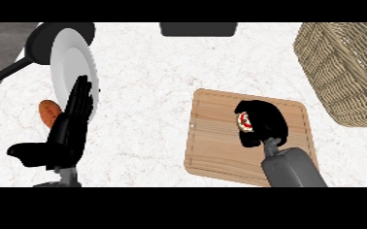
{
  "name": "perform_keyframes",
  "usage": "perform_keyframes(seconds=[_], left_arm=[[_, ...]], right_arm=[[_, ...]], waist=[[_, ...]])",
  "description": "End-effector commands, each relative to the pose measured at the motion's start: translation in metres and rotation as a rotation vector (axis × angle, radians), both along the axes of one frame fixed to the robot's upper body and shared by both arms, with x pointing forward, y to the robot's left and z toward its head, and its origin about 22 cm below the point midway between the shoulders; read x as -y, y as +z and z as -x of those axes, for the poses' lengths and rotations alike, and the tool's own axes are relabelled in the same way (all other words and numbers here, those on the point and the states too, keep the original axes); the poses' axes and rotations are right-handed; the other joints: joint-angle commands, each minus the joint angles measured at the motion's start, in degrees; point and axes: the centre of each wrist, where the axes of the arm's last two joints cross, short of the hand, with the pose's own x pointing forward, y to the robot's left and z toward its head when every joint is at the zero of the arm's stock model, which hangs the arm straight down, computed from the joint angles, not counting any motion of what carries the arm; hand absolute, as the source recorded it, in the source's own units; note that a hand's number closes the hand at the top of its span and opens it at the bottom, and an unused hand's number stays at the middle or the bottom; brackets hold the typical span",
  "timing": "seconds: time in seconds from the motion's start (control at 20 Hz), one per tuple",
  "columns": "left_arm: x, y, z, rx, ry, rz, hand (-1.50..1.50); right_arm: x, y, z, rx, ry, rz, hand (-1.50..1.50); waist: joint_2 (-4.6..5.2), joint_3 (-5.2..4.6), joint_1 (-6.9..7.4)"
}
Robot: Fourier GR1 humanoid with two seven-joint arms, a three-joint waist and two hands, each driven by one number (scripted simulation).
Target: Pick the cupcake from the cutting board and place it in the basket
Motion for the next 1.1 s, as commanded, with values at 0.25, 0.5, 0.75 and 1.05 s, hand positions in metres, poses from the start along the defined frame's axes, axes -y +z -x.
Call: perform_keyframes(seconds=[0.25, 0.5, 0.75, 1.05], left_arm=[[0.006, 0.028, -0.004, 0.003, -0.001, 0.001, 0.00], [0.013, 0.011, -0.003, 0.030, -0.051, -0.001, 0.00], [0.013, 0.016, -0.008, 0.054, -0.047, -0.004, 0.00], [0.027, 0.027, -0.017, 0.087, -0.123, -0.002, 0.00]], right_arm=[[-0.006, -0.002, -0.003, 0.009, 0.097, 0.069, 1.50], [0.044, -0.002, -0.058, 0.009, -0.429, 0.064, 1.50], [0.088, 0.022, -0.081, 0.016, -0.884, 0.052, 1.50], [0.111, 0.060, -0.116, 0.157, -1.181, 0.118, 1.50]], waist=[[-0.04, 0.00, -0.07], [1.88, 0.15, 2.51], [3.64, 0.15, 4.01], [4.17, 0.18, 7.91]])
